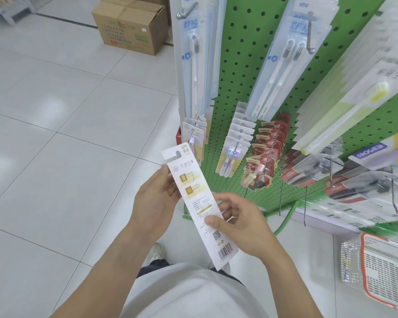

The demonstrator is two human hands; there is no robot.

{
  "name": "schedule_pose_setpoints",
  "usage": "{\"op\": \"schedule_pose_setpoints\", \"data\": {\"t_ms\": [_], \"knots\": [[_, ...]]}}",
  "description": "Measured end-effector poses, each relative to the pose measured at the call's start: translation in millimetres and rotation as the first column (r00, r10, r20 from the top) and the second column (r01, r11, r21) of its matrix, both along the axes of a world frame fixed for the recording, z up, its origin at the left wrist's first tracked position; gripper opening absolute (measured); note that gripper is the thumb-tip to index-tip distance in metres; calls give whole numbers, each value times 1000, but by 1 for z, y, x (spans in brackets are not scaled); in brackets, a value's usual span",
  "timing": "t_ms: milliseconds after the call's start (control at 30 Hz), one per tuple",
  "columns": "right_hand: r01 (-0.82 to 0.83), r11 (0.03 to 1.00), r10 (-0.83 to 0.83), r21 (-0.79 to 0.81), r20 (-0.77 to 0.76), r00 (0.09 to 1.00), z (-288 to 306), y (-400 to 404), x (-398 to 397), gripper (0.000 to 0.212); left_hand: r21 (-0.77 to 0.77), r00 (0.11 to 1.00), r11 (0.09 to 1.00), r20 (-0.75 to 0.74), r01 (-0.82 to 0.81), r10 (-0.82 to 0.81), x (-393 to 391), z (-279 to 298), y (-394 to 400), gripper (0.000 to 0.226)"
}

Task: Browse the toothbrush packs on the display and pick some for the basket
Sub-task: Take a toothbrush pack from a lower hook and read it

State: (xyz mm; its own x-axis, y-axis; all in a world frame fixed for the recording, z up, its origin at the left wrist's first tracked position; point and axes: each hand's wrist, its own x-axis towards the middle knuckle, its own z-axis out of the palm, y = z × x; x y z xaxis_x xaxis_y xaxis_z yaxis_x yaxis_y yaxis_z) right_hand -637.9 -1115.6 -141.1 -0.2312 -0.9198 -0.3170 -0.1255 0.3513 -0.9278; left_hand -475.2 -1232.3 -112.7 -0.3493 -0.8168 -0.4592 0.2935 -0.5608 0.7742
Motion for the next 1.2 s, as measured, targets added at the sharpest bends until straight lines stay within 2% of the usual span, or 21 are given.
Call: {"op": "schedule_pose_setpoints", "data": {"t_ms": [67,167,300,433,533,667,733,833,1000,1133,1200], "knots": [[18,1000,-18,-1,-17,1000,-2,-1,1,37,-44,1000,999,8,20,-19,0,5,2,33],[11,1000,-11,-8,-38,999,-2,0,0,32,-240,975,969,222,62,-7,1,3,5,20],[-89,996,88,-12,-61,994,-2,0,1,21,-265,934,964,347,15,81,5,-2,6,15],[-110,994,109,-14,-59,992,-6,1,1,20,-228,938,972,324,-50,124,9,-3,5,16],[-90,996,90,17,-20,996,-9,4,-5,18,-162,941,973,270,-163,203,12,-2,1,14],[80,994,-90,77,133,987,-14,8,-14,14,-50,915,940,219,-336,339,18,-4,-5,16],[151,986,-161,68,182,970,-15,9,-15,14,-42,910,934,214,-356,356,18,-5,-3,15],[172,984,-179,53,201,963,-16,8,-14,15,-63,904,930,216,-363,368,17,-5,1,12],[101,993,-110,61,159,981,-11,9,-18,12,-144,890,920,237,-364,390,17,-2,3,12],[-37,991,34,130,20,999,-10,10,-22,8,-172,895,928,254,-331,367,17,-2,5,15],[-43,990,45,136,-7,999,-9,9,-20,10,-189,911,941,257,-281,324,15,-1,5,15]]}}
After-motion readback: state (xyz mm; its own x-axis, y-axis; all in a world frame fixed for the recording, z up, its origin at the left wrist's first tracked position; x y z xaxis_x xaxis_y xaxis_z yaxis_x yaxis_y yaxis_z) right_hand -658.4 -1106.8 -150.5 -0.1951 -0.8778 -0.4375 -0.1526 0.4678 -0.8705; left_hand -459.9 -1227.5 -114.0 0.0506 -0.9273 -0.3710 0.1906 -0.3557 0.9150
